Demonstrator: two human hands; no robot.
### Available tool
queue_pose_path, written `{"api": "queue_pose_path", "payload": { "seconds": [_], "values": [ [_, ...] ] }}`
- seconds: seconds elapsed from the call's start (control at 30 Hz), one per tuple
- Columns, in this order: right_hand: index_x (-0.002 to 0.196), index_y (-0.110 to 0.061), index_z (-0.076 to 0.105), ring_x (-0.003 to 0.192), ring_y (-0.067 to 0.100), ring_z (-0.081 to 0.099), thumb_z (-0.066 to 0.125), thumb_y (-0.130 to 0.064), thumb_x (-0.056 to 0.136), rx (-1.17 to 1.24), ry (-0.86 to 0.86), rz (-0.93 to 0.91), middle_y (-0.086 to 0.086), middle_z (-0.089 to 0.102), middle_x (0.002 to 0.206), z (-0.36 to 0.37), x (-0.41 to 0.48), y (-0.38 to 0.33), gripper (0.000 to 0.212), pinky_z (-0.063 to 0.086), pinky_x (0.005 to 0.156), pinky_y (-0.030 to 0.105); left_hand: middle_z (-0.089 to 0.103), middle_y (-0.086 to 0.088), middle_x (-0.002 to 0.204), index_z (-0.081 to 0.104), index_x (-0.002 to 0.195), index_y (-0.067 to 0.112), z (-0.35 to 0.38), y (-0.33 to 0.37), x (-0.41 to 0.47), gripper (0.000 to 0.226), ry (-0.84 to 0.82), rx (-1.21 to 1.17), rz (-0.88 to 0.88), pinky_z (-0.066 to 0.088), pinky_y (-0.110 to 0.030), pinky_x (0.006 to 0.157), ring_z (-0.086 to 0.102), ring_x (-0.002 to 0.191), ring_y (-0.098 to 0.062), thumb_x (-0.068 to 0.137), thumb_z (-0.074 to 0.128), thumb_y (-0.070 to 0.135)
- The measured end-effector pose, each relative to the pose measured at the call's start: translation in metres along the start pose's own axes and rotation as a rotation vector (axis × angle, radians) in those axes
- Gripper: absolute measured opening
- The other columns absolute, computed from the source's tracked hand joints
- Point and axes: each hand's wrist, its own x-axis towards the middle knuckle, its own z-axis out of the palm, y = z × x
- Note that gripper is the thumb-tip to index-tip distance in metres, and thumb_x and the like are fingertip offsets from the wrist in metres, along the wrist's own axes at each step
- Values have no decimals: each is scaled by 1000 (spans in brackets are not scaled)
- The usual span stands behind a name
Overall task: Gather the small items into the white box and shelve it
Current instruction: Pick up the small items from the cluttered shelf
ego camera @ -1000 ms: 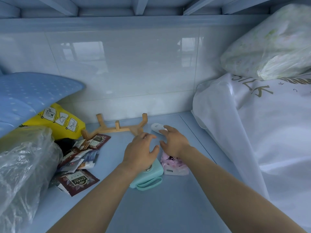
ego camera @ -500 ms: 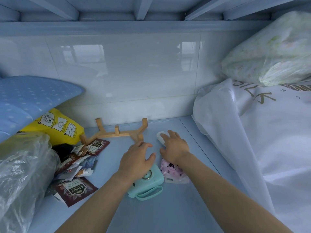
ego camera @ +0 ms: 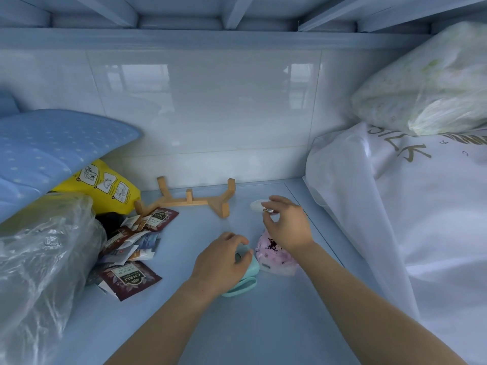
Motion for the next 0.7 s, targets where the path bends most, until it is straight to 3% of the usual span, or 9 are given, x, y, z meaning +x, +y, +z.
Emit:
{"api": "queue_pose_path", "payload": {
  "seconds": [0.2,0.33,0.47,0.6,0.7],
  "values": [
    [84,-20,71,77,16,65,71,-8,71,-15,107,-49,-3,68,100,-22,-45,-16,18,51,58,25,56,5,122,42,131,28,7,1,-12,40,47,149,22,44,-35,83,56,100,-18,93,36,40],
    [76,-25,70,85,17,61,73,-25,71,-98,-5,37,-6,67,97,-18,-69,-18,7,44,57,22,52,7,127,37,136,29,13,4,-23,46,138,212,-8,41,-34,85,52,107,-16,92,35,43],
    [90,-25,70,88,26,55,70,-25,77,-112,-44,18,6,60,99,-14,-77,-17,13,45,62,26,48,8,127,40,133,32,15,2,-36,47,181,174,-51,41,-32,84,46,113,-14,89,40,47],
    [106,-18,66,100,33,55,63,-24,81,-87,-107,-49,14,57,116,-12,-82,-11,26,47,80,34,47,7,128,42,133,32,10,-5,-47,57,164,150,-53,42,-30,85,43,115,-14,78,49,44],
    [107,-24,65,92,28,60,62,-26,82,-91,-133,-2,4,60,116,-9,-81,-12,25,49,68,32,45,7,130,39,134,33,13,-1,-51,59,175,202,-98,40,-32,85,40,117,-14,77,47,48]
  ]
}}
